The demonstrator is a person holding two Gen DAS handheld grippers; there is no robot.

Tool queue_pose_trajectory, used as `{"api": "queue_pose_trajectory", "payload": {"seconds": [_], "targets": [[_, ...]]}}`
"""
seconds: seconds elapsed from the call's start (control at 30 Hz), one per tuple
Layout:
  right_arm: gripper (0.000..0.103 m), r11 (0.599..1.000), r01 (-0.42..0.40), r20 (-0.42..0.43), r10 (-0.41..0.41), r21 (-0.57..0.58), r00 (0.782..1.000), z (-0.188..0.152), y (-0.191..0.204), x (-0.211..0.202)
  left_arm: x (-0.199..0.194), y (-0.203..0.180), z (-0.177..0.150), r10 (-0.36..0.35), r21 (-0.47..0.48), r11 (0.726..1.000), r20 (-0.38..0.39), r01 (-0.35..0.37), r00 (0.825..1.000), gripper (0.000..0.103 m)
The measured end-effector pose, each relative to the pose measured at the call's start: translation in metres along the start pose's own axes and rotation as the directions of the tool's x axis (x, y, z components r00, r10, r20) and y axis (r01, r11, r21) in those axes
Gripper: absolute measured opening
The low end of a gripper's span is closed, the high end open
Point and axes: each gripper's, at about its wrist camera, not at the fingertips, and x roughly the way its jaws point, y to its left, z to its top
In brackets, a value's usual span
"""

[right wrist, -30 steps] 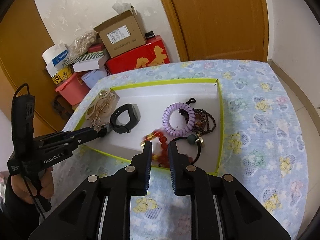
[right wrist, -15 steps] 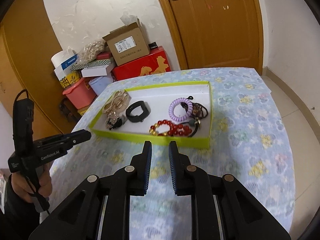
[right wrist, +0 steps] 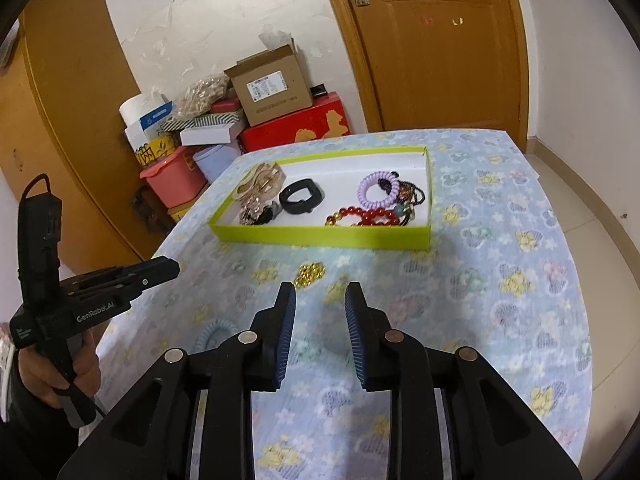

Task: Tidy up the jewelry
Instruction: 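Move the left gripper to the light-blue coil tie while the right gripper reaches the gold clip, then grasp the light-blue coil tie with the left gripper while the right gripper grasps the gold clip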

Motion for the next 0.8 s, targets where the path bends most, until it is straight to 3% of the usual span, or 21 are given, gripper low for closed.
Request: {"api": "queue_pose_trajectory", "payload": {"seconds": [0.13,0.47,0.8], "targets": [[0.027,1.0,-0.008,-0.013,0.008,-0.001,1.0,-0.006,0.003,0.002,0.001,-0.001,-0.011,0.003,0.013,1.0,-0.01,-0.003,1.0,0.021],[0.027,0.999,-0.029,-0.046,0.028,-0.016,0.999,-0.016,0.012,0.011,0.021,-0.006,-0.053,-0.018,0.05,0.998,-0.126,0.024,0.992,0.021],[0.027,0.999,-0.028,-0.061,0.027,-0.019,0.998,-0.017,0.011,0.021,0.025,-0.015,-0.051,-0.049,0.054,0.997,-0.128,0.056,0.991,0.021]]}}
